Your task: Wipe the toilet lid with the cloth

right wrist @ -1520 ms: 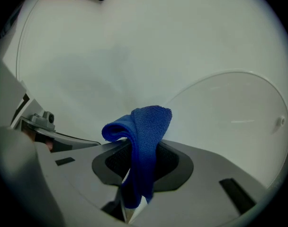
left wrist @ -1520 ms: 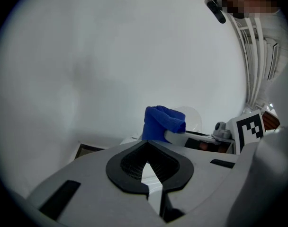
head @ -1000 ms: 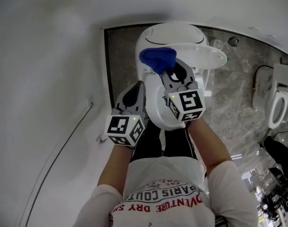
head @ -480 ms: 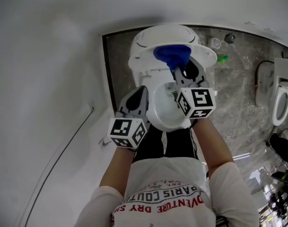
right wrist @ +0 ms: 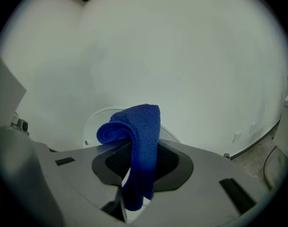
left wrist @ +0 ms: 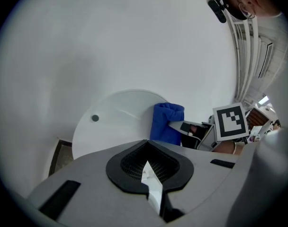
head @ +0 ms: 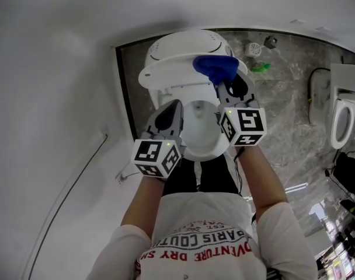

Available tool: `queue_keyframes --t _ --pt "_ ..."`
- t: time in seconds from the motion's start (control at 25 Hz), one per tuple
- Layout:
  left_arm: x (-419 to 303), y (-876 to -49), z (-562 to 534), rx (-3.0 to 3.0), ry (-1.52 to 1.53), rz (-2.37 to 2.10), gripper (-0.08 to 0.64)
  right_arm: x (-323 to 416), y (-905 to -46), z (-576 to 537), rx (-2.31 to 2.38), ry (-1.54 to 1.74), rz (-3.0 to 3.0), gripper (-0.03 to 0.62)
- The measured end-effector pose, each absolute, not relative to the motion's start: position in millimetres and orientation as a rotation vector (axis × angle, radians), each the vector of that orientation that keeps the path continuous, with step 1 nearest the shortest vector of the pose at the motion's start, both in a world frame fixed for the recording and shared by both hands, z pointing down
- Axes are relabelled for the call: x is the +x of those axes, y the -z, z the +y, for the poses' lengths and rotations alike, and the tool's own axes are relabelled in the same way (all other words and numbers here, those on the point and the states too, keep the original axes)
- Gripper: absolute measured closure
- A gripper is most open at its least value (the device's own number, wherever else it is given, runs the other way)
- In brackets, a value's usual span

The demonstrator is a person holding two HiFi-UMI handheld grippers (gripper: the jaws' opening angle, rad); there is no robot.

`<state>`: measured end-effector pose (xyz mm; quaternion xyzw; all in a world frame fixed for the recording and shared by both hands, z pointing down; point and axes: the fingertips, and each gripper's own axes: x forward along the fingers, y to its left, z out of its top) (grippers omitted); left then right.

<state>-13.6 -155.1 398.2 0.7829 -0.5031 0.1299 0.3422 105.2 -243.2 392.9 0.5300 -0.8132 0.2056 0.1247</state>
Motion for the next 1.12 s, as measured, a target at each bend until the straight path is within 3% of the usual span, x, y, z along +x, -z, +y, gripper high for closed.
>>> queue_keyframes --t 0.48,0.72,1.12 --pt "35.5 -400.6 -149.0 2.044 -0.341 -1.264 0.554 164.9 -396.0 -230.8 1.595 -0.586 -2.285 0.494" --pt "36.9 -408.2 -140.9 2.030 -0.313 -1.271 0.554 180.8 -386.3 -214.4 1.561 -0.390 -2.229 0.494" --pt "-43.6 -439.1 -122.9 1.997 -0.298 -1.371 0.554 84.2 -421.8 -170.4 1.397 -0.499 -2.379 0.494"
